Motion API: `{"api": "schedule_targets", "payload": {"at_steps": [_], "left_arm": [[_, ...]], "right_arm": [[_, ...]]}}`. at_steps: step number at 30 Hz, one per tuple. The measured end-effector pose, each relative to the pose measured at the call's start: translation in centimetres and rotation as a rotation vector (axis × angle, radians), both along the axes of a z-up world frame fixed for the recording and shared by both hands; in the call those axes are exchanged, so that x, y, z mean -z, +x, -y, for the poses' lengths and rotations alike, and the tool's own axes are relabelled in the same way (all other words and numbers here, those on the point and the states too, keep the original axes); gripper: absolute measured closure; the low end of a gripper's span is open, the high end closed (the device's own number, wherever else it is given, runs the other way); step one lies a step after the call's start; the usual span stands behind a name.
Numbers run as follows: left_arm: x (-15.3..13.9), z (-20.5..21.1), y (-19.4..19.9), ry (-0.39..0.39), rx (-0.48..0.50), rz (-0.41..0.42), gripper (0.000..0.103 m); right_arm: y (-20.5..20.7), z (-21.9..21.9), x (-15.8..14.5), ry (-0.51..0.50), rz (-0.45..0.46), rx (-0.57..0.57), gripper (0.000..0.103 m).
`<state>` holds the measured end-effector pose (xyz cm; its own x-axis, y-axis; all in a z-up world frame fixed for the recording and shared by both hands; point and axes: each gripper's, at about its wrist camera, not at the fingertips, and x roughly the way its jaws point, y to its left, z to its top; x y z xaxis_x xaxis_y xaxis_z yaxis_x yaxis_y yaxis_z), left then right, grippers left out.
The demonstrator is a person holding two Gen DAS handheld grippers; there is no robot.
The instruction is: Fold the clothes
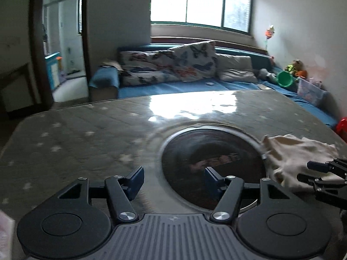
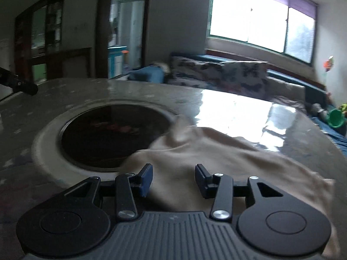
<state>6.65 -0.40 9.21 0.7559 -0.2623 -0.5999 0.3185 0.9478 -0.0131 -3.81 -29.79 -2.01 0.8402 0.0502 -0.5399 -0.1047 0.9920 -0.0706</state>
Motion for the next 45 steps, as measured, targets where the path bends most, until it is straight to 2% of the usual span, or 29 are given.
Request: {"api": "schedule_targets", "payload": {"at_steps": [2,5,7,9,12,15,20,23,25,30,36,45], "left_arm": [[0.2,-1.0,-0.7,0.034,-0.021,0.011,0.038],[1.0,-2.1,-1.8,0.103,-0.04,0.025,0.036],[2.0,-2.5,-2.5,0.135,-0.058,0.032,0.031],[3.4,-2.7,-2.9,0.155,-0.085,0.037,0.03],[5.5,-2.5,-3.2,0.174,-0.122,0.033,0.03],[6.8,-2.4,-3.1,0.167,-0.142,0.026,0.03],[7.4,-2.5,-2.8,0.14,-0.173,0.062,0.023],[7.8,-2.7,-2.4,0.119,-0.184,0.064,0.019],[8.1,-2.7,-2.2,0.118,-0.183,0.063,0.018],[8.8,-2.9,-2.0,0.111,-0.19,0.054,0.015],[8.9,-3.8,-1.7,0.076,-0.229,0.026,0.011],[9.3,-4.4,-1.6,0.068,-0.264,-0.006,0.004]], "right_arm": [[-0.1,-0.9,0.0,0.01,-0.007,-0.033,0.059],[-0.2,-2.6,-0.4,0.03,0.0,-0.096,0.049],[0.1,-3.7,-0.8,0.052,0.009,-0.138,0.046],[0.8,-4.4,-0.8,0.085,0.0,-0.162,0.039],[2.2,-5.6,-0.4,0.101,-0.019,-0.171,0.036],[3.9,-6.5,0.3,0.124,-0.053,-0.175,0.034],[5.6,-8.1,0.9,0.114,-0.078,-0.2,0.028],[6.1,-8.5,1.2,0.109,-0.099,-0.209,0.019],[6.5,-8.7,1.5,0.105,-0.114,-0.215,0.017],[7.3,-9.3,2.0,0.097,-0.15,-0.229,0.001],[7.7,-9.5,2.5,0.101,-0.175,-0.243,0.0],[7.8,-9.8,2.8,0.081,-0.174,-0.245,0.0]]}}
